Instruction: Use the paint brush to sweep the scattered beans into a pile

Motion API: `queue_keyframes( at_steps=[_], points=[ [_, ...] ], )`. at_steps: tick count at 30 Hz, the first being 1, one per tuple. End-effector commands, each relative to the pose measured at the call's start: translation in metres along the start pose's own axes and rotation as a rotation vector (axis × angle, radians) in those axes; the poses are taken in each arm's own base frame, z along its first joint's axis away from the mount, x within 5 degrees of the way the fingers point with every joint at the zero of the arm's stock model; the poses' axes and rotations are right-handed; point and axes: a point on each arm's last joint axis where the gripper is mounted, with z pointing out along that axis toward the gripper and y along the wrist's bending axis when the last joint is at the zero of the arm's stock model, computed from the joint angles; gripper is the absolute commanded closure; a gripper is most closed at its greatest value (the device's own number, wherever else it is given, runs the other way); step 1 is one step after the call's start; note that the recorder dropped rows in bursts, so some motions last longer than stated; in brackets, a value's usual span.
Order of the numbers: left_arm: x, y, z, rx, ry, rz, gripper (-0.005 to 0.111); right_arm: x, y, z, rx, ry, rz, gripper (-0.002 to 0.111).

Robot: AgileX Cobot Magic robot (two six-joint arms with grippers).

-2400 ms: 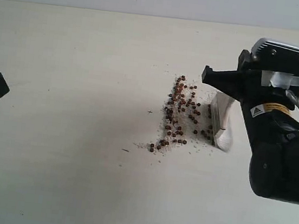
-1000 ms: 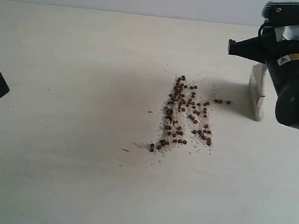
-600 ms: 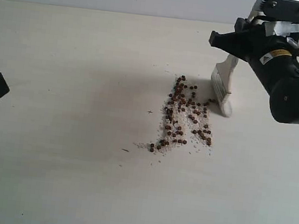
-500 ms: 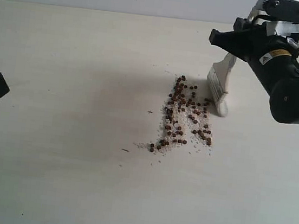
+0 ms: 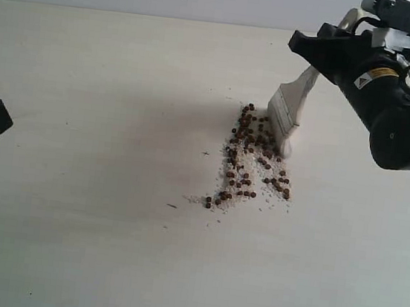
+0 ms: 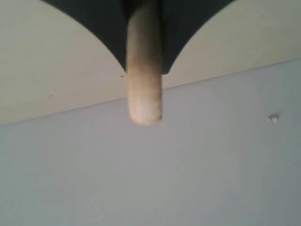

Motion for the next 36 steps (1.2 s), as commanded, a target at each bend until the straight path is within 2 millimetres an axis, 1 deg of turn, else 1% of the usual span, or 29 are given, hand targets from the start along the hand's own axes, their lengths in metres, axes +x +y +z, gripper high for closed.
queue_keyframes(
  at_steps=[1, 5, 8, 11, 14, 16, 18, 20, 21, 22, 25, 26, 27, 28, 29, 33, 36],
  points=[
    [0.000, -0.001, -0.001, 0.004, -0.011, -0.009, 0.107, -0.002, -0.002, 0.001, 0.016, -0.019, 0.024, 0.108],
    [0.000, -0.001, -0.001, 0.004, -0.011, -0.009, 0.107, -0.016, 0.003, -0.004, 0.000, -0.059, 0.021, 0.108],
    [0.000, -0.001, -0.001, 0.004, -0.010, -0.008, 0.107, -0.033, 0.009, -0.010, -0.014, -0.086, -0.016, 0.108],
    [0.000, -0.001, -0.001, 0.004, -0.010, -0.008, 0.107, -0.053, 0.014, -0.020, -0.007, -0.101, -0.063, 0.108],
    [0.000, -0.001, -0.001, 0.004, -0.010, -0.008, 0.107, -0.068, 0.016, -0.029, 0.017, -0.094, -0.080, 0.108],
    [0.000, -0.001, -0.001, 0.004, -0.010, -0.008, 0.107, -0.070, 0.015, -0.038, 0.024, -0.074, -0.066, 0.108],
    [0.000, -0.001, -0.001, 0.004, -0.010, -0.008, 0.107, -0.061, 0.016, -0.057, 0.012, -0.115, 0.041, 0.108],
    [0.000, -0.001, -0.001, 0.004, -0.010, -0.008, 0.107, -0.039, 0.021, -0.085, -0.049, -0.191, 0.192, 0.108],
    [0.000, -0.001, -0.001, 0.004, -0.010, -0.008, 0.107, -0.036, 0.024, -0.089, -0.067, -0.200, 0.209, 0.108],
    [0.000, -0.001, -0.001, 0.004, -0.010, -0.008, 0.107, -0.029, 0.033, -0.096, -0.104, -0.191, 0.234, 0.108],
    [0.000, -0.001, -0.001, 0.004, -0.010, -0.008, 0.107, -0.018, 0.056, -0.105, -0.139, -0.158, 0.279, 0.108],
    [0.000, -0.001, -0.001, 0.004, -0.010, -0.008, 0.107, -0.014, 0.067, -0.110, -0.153, -0.177, 0.300, 0.108],
    [0.000, -0.001, -0.001, 0.004, -0.010, -0.008, 0.107, -0.010, 0.072, -0.111, -0.154, -0.169, 0.309, 0.108],
    [0.000, -0.001, -0.001, 0.005, -0.009, -0.008, 0.107, 0.000, 0.082, -0.113, -0.155, -0.144, 0.303, 0.108],
    [0.000, -0.001, -0.001, 0.005, -0.009, -0.008, 0.107, 0.006, 0.087, -0.115, -0.158, -0.127, 0.292, 0.108],
    [0.000, -0.001, -0.001, 0.005, -0.009, -0.008, 0.107, 0.037, 0.105, -0.114, -0.132, -0.054, 0.273, 0.108],
    [0.000, -0.001, -0.001, 0.005, -0.009, -0.008, 0.107, 0.059, 0.119, -0.110, -0.141, -0.011, 0.249, 0.108]
  ],
)
